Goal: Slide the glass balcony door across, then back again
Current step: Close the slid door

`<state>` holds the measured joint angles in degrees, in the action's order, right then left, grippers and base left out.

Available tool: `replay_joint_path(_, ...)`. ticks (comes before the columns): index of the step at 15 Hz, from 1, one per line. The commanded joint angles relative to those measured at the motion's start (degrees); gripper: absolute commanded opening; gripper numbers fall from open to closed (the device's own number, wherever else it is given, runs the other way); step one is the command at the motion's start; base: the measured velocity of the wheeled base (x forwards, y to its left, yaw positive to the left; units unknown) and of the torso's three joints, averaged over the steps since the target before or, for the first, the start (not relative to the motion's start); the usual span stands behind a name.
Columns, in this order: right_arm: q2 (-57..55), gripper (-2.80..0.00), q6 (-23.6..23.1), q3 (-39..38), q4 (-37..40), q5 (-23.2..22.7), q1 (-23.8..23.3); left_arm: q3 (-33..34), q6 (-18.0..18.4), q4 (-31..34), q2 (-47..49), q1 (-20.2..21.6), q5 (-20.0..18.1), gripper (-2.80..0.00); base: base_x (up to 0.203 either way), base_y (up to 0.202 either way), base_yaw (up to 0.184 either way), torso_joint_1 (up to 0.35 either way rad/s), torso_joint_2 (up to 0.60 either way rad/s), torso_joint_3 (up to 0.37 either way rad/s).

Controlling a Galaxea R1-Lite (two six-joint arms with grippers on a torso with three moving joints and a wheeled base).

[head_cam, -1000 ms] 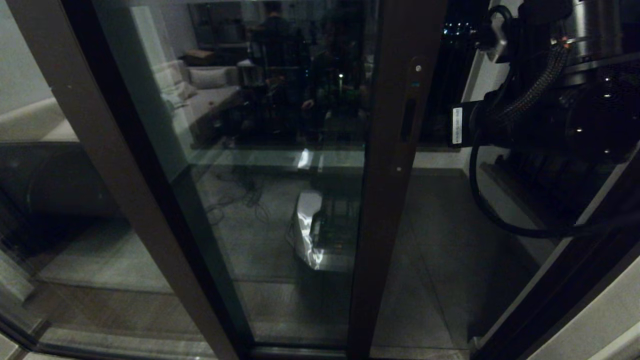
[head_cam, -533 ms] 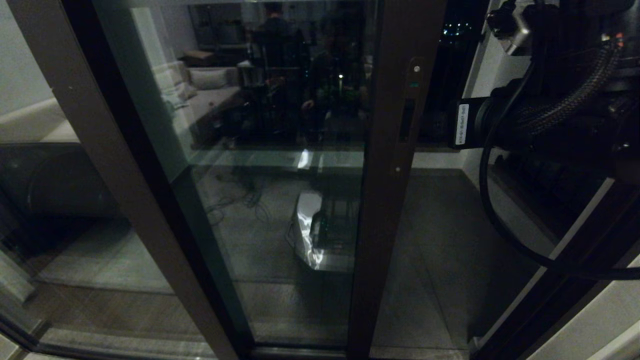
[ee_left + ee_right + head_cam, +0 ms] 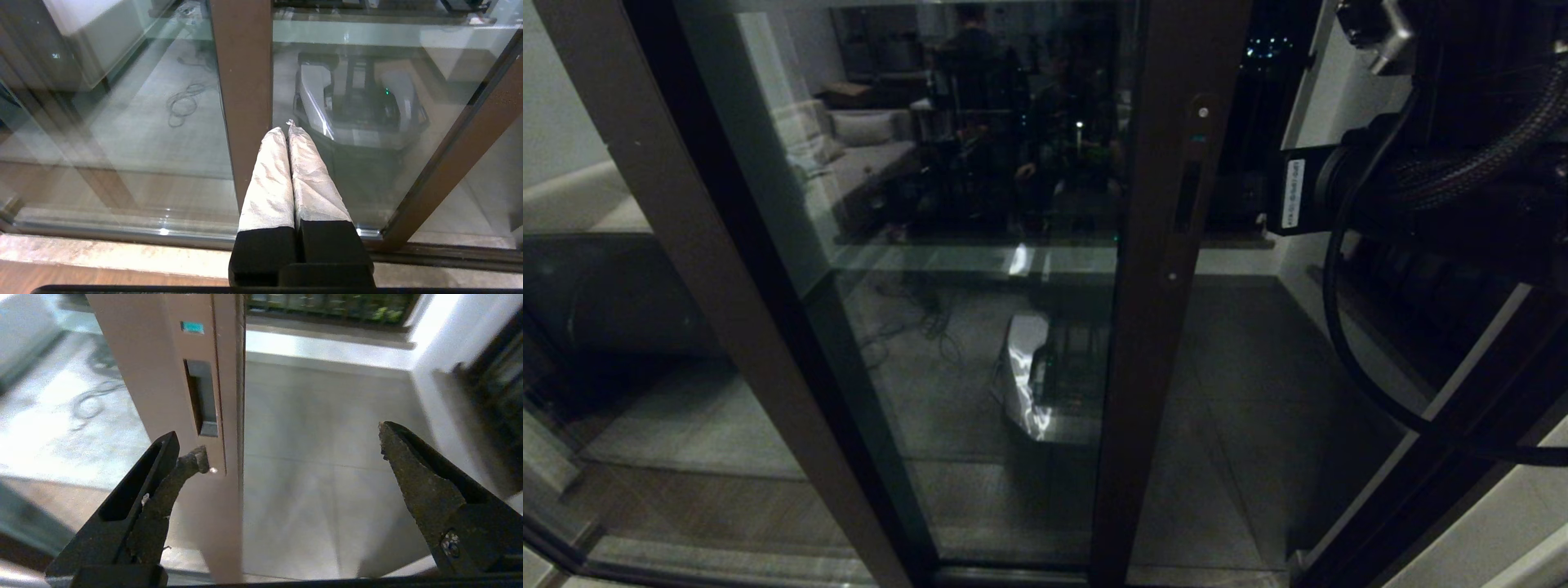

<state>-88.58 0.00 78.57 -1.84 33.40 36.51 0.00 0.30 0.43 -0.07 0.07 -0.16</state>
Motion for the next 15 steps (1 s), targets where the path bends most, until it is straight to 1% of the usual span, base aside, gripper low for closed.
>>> replay_joint_path(1, -3.73, 0.00, -0.16, 1.25, 0.31, 3.00, 0.54, 0.09, -0.03, 0.01, -0.01, 0.01, -0.02, -2.80, 0.000, 0.000, 0.000, 0.000, 0.00, 0.000)
replay_joint_path(4, -6.03, 0.00, -0.35, 1.98, 1.23, 5.76, 0.58, 0.09, -0.02, 0.01, -0.01, 0.01, -0.02, -2.80, 0.000, 0.000, 0.000, 0.000, 0.00, 0.000)
replay_joint_path(10, -8.82, 0.00, -0.43, 6.15, 1.58, 5.87, 0.03, 0.09, 0.01, 0.01, -0.01, 0.01, -0.02, -2.80, 0.000, 0.000, 0.000, 0.000, 0.00, 0.000)
replay_joint_path(15, -9.79, 0.00, -0.43, 6.52, 1.54, 5.73, -1.97, 0.09, 0.02, 0.01, -0.01, 0.01, -0.02, -2.80, 0.000, 0.000, 0.000, 0.000, 0.00, 0.000)
